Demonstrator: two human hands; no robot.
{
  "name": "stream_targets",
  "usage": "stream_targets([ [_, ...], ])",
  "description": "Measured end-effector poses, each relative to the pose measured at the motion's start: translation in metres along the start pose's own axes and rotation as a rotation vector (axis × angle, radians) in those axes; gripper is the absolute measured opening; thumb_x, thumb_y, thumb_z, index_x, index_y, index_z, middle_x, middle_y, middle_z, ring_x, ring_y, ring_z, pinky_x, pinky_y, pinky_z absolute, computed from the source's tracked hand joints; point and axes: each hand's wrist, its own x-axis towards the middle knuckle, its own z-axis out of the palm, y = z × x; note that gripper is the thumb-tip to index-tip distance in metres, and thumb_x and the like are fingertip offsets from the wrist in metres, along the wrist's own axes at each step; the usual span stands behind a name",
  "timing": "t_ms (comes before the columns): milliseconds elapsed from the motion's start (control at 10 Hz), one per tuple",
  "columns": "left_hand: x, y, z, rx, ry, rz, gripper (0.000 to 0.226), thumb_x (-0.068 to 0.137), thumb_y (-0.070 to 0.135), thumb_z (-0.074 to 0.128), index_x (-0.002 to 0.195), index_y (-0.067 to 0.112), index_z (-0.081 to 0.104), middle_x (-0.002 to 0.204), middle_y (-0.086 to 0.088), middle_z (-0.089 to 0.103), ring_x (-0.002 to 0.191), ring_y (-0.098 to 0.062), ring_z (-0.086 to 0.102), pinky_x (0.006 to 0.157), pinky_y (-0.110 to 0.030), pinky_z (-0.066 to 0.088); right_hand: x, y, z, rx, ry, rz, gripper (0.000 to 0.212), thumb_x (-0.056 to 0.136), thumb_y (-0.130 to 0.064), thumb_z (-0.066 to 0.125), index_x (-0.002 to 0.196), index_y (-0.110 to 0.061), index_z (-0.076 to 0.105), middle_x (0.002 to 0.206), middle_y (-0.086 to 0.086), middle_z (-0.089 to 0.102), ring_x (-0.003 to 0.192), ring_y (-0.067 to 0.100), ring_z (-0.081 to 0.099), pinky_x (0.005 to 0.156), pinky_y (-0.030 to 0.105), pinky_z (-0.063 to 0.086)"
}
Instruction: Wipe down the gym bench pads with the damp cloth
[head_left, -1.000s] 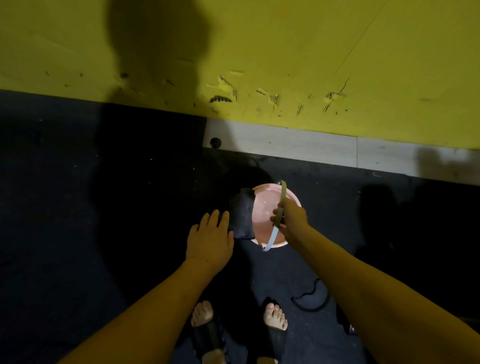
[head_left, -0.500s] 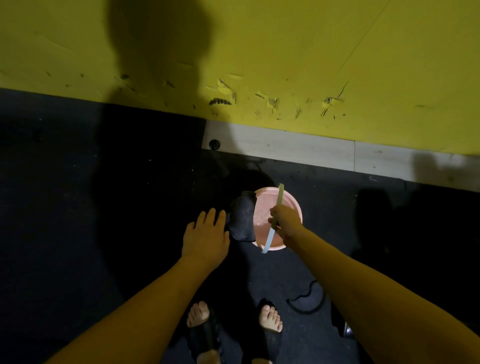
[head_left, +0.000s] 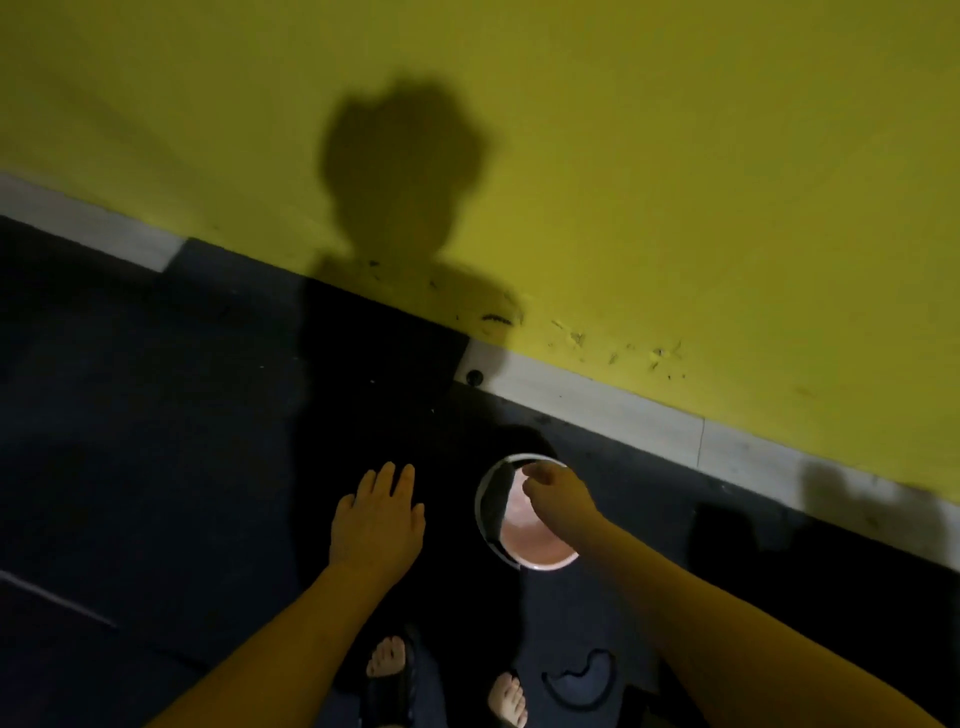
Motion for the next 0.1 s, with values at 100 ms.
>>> stream_targets([
  [100, -0.0514, -0.0204, -0.0589, -0.014, 0.061, -0.043, 0.063, 0.109, 0.047, 0.026, 0.165, 0.023, 0.008, 0.172, -0.005, 0.009, 0.158, -0.026, 0.013, 0.124, -0.044, 0.025, -0.0492, -0.0714, -0.0199, -0.116, -0.073, -0.169, 0.031, 0.099, -0.021, 0.054, 0.128, -0.027, 0.065, 0.113, 0.004, 0.071, 0.093, 0.023, 0.066, 0.088, 0.036, 0.051],
])
